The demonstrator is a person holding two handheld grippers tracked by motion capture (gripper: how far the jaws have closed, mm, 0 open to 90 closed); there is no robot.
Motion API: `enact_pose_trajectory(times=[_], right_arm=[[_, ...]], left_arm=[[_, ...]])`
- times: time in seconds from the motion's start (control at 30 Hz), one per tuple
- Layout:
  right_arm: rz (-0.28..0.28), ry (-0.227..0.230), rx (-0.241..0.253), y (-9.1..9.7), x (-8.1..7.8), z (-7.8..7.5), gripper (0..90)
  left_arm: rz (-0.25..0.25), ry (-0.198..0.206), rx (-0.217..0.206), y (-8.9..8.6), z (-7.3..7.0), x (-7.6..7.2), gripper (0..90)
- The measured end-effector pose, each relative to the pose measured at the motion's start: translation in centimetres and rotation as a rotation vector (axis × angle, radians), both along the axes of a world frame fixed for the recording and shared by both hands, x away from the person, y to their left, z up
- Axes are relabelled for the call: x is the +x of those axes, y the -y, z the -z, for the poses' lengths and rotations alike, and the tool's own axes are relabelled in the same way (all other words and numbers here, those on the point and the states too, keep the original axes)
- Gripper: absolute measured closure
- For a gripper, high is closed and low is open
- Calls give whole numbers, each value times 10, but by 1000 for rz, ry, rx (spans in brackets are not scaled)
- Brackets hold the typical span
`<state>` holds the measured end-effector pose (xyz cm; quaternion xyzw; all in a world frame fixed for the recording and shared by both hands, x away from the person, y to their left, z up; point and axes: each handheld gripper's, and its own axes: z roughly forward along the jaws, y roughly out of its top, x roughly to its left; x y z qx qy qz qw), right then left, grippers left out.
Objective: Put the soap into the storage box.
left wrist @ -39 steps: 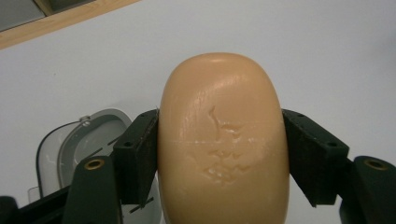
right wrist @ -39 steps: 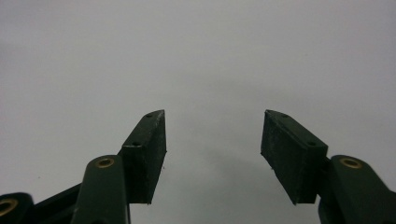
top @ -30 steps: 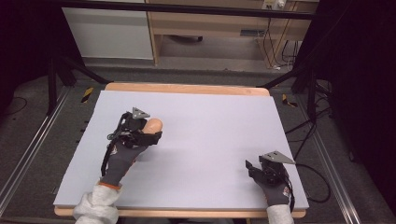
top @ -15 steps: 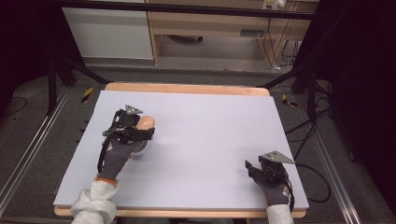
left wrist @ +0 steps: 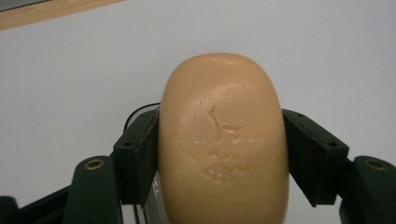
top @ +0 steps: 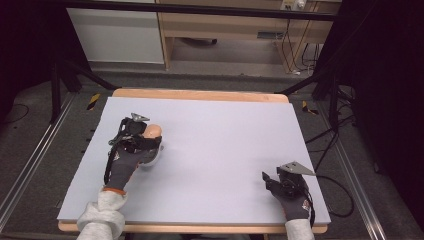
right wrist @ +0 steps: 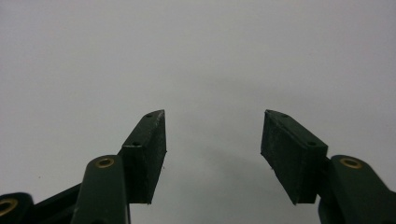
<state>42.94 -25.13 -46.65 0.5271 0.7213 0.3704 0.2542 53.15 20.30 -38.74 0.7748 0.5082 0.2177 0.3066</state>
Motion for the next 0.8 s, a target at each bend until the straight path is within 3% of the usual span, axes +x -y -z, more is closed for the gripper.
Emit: enact_pose_trajectory(times=[0.8], right_arm=[[-3, -3, -2, -1, 0, 1, 402]], left_arm=[[-27, -37, -4, -7, 21, 3, 317]])
